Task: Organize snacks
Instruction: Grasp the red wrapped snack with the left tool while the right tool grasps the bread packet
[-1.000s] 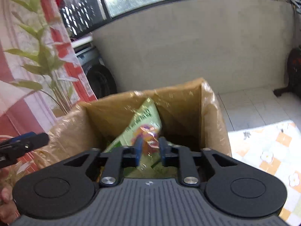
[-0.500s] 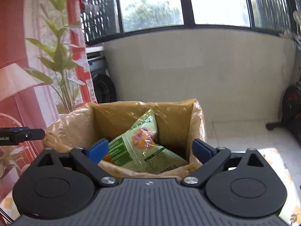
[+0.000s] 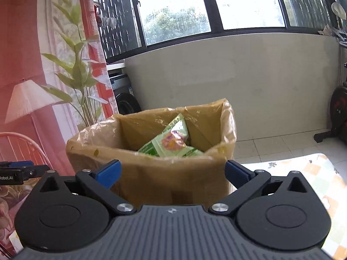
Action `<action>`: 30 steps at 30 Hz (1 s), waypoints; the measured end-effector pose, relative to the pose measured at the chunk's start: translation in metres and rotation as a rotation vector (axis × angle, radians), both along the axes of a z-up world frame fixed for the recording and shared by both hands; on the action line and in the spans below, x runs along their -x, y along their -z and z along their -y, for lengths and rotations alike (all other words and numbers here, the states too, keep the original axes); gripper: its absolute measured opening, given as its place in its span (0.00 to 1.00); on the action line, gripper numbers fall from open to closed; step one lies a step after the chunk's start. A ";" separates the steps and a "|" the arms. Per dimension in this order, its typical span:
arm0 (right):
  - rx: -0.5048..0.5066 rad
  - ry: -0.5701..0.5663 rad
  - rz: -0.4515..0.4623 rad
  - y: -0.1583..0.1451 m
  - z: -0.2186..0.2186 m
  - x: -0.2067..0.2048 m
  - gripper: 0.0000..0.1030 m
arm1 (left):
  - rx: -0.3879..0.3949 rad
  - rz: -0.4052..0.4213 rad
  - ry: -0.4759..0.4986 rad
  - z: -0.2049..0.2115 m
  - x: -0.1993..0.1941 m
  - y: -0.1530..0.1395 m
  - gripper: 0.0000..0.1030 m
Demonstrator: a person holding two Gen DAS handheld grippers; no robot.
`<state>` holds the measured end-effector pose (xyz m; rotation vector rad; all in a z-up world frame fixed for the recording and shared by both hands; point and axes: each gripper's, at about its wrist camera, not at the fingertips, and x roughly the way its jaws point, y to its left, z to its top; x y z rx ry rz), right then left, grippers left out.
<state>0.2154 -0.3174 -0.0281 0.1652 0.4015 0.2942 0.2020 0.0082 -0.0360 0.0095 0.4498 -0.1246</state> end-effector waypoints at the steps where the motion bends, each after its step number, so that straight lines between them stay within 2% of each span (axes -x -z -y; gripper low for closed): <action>1: -0.010 -0.007 -0.008 0.002 0.001 0.002 1.00 | 0.008 -0.001 0.007 -0.002 0.002 0.003 0.88; 4: -0.040 -0.017 -0.018 0.010 0.003 0.009 1.00 | 0.005 -0.025 -0.004 -0.001 0.007 0.013 0.88; 9: 0.009 -0.032 -0.004 0.024 -0.005 0.026 1.00 | 0.008 -0.057 -0.022 -0.003 0.022 0.030 0.88; 17: -0.017 -0.079 -0.100 0.056 -0.013 0.038 1.00 | 0.023 -0.115 -0.041 -0.011 0.041 0.052 0.87; 22: 0.049 -0.072 -0.159 0.077 -0.020 0.045 0.98 | 0.046 -0.171 -0.036 -0.011 0.047 0.068 0.85; 25: 0.057 -0.093 -0.202 0.090 -0.024 0.048 0.94 | 0.060 -0.205 -0.031 -0.009 0.048 0.079 0.83; 30: 0.079 -0.118 -0.242 0.104 -0.037 0.052 0.94 | 0.078 -0.250 -0.004 -0.006 0.048 0.091 0.79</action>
